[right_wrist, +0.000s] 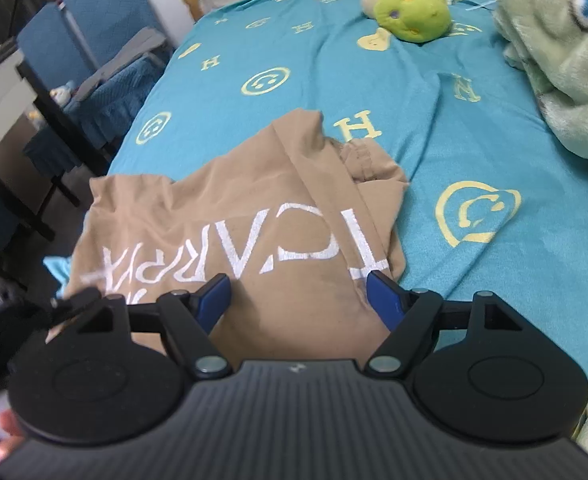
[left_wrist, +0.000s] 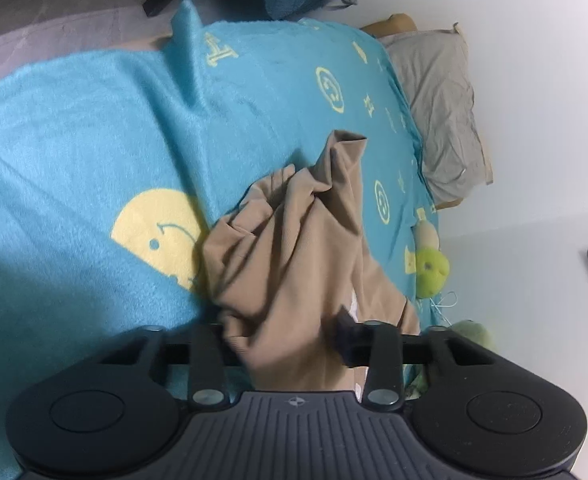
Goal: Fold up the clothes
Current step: 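Grasp the folded t-shirt with both grippers and lift it off the sheet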
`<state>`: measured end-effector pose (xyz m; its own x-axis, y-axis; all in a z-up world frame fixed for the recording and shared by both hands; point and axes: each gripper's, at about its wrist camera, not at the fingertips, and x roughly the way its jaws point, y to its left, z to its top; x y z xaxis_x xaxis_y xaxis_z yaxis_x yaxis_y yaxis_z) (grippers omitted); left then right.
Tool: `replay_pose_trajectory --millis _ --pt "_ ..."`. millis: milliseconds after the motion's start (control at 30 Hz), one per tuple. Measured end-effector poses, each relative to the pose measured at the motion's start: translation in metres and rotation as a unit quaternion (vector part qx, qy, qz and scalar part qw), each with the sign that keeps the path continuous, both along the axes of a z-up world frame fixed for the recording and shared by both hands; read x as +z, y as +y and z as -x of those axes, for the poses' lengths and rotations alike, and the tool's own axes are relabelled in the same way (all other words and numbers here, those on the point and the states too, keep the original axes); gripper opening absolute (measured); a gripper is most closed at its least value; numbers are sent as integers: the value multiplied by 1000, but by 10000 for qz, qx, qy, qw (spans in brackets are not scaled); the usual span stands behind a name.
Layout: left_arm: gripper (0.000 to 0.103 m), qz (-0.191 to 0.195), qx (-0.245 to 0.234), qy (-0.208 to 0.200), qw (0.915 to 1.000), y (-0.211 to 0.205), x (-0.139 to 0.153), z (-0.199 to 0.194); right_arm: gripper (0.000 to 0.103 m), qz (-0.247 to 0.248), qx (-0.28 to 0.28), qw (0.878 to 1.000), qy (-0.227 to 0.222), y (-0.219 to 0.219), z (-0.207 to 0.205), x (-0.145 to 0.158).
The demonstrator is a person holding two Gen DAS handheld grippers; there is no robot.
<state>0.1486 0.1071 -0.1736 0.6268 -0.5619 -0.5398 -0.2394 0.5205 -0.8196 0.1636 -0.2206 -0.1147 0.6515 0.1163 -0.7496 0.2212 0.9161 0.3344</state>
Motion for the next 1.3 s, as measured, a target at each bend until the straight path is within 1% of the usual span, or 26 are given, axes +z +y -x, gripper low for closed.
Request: replay_pose_trajectory --millis 33,133,200,233,267,300,333,367,433,500,533,700,800,833,1000,1133,1300 --pt "28 -26 -24 -111 9999 -1 5 1 77 -103 -111 9999 -19 -3 2 3" --pt "24 -66 -99 -471 9988 -5 22 4 78 -694 -432 9961 -333 -14 13 21" --pt "24 -65 -140 -673 9976 -9 32 5 80 -1398 -521 9875 -500 -22 21 26" --pt "24 -79 -162 -760 9969 -11 36 6 81 -1794 -542 9806 -569 -26 25 28" --pt "23 -123 -187 -812 9964 -12 39 7 88 -2236 -561 9710 -631 -30 29 28" --pt "23 -163 -210 -861 9959 -13 42 7 88 -2683 -583 9593 -653 -32 33 25" --pt "23 -171 -223 -886 9957 -14 43 9 97 -3037 -574 9491 -600 -31 34 21" --pt "23 -175 -235 -908 9954 -14 45 10 97 -3342 -526 9397 -502 -29 34 16" --pt "23 -127 -223 -901 9956 -11 45 13 103 -3902 -448 9192 -287 -24 33 5" --pt "23 -99 -204 -869 9960 -11 44 13 103 -4332 -439 9002 -20 -18 29 -8" --pt "23 -69 -192 -862 9961 -10 43 15 103 -4474 -494 8929 71 -16 28 -14" --pt "23 67 -125 -844 9963 -6 38 18 103 -4800 -1074 8702 278 -11 23 -43" --pt "23 155 -148 -862 9961 -7 37 16 103 -4974 -1286 8574 306 -12 17 -56" --pt "22 187 -152 -881 9958 -7 36 16 102 -5004 -1346 8548 290 -11 16 -58" --pt "21 562 -147 -1069 9926 -6 40 17 101 -5023 -1446 8525 16 -12 22 -53" --pt "21 663 -191 -1211 9902 -7 44 18 101 -5171 -1204 8472 199 -7 22 -53" --pt "21 768 -173 -1266 9888 -6 44 21 100 -5009 -1356 8543 300 -7 19 -58"
